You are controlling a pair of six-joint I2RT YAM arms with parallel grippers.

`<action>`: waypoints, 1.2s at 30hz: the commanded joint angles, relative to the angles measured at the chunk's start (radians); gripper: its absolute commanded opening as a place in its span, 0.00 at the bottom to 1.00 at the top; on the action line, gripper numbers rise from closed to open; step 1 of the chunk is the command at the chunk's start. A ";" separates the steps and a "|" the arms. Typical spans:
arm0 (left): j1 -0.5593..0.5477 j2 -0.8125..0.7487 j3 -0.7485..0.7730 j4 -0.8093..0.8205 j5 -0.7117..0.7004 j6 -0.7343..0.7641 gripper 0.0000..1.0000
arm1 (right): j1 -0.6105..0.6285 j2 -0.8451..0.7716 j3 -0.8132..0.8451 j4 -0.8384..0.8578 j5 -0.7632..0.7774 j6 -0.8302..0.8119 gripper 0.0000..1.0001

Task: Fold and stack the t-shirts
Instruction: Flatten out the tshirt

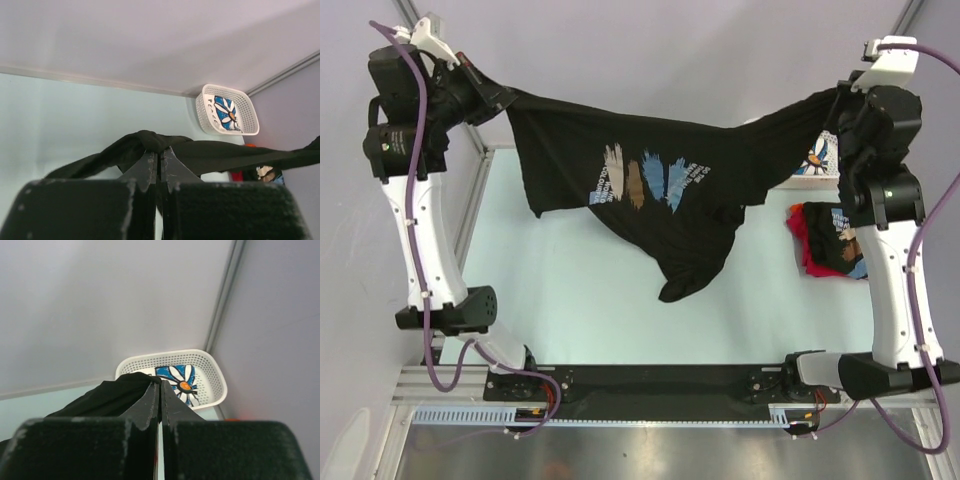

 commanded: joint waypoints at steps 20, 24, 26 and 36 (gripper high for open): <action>0.019 0.294 0.262 0.455 -0.153 -0.067 0.00 | 0.019 0.601 0.559 0.204 0.050 -0.035 0.00; 0.036 0.238 0.281 0.513 -0.125 -0.088 0.00 | 0.043 0.561 0.599 0.281 0.050 -0.062 0.00; 0.039 0.219 0.293 0.529 -0.113 -0.093 0.00 | 0.068 0.532 0.599 0.312 0.047 -0.099 0.00; 0.049 0.134 0.235 0.539 0.003 -0.141 0.00 | 0.148 0.278 0.403 0.383 0.085 -0.216 0.00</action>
